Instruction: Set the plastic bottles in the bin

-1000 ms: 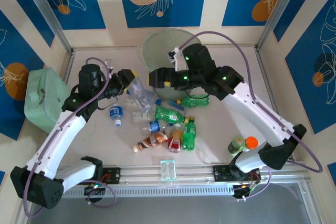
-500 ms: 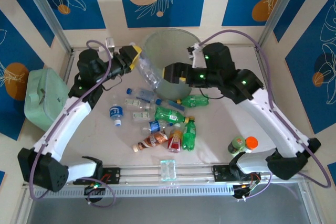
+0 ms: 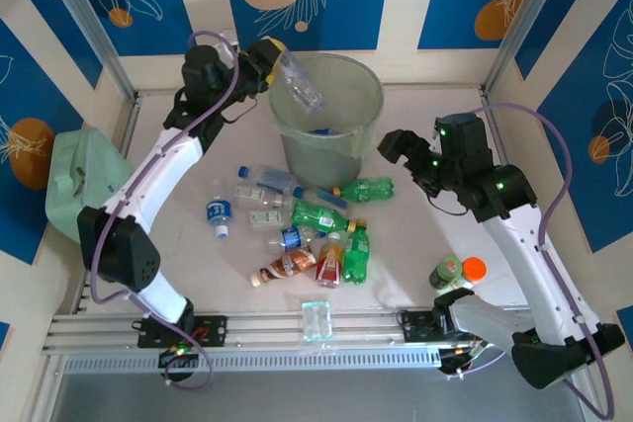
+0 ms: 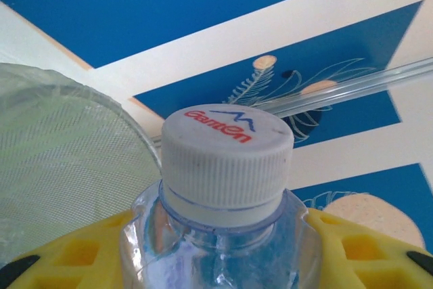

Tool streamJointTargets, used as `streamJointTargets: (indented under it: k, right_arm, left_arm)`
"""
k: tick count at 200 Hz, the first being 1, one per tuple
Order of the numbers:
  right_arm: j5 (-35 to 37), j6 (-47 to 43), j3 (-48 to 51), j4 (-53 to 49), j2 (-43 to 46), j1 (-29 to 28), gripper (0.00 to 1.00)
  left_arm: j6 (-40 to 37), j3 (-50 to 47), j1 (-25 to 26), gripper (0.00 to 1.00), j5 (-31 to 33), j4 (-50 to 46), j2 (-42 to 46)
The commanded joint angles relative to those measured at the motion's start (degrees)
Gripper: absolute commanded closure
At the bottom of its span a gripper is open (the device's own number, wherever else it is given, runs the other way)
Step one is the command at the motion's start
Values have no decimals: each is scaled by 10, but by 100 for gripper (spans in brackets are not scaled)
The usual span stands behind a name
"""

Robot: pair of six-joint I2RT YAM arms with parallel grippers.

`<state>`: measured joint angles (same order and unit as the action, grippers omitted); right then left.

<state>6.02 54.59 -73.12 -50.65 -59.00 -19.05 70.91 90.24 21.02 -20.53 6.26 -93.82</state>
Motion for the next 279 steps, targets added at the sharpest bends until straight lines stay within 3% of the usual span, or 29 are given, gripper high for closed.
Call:
streamJointTargets:
  k: [1,15,47,70,123,158,189,232,279]
  right_arm:
    - [-17,46,32,-36,13,46,3]
    - [-35,53,47,-30,6,74,3]
    - [-56,59,44,-27,-29,107,4]
    - [-62,57,42,-11,-48,116,4]
    - [-71,99,39,19,-125,132,7]
    - [-77,143,35,38,-202,132,9]
    - [-87,170,21,51,-276,128,11]
    - [-104,204,11,67,-346,116,9]
    - [-103,236,20,89,-382,96,9]
  left_arm:
    - [-52,49,24,55,47,-72,-19]
    - [-60,65,30,49,60,-100,-38]
    - [-62,88,45,22,50,-119,-70]
    - [-78,90,59,14,54,-115,-64]
    - [-180,78,73,15,74,-132,31]
    - [-211,-78,75,16,46,-63,168]
    - [-237,-197,73,17,89,-156,280]
    - [-206,-358,69,17,81,-185,389]
    - [-185,-418,68,19,85,-202,440]
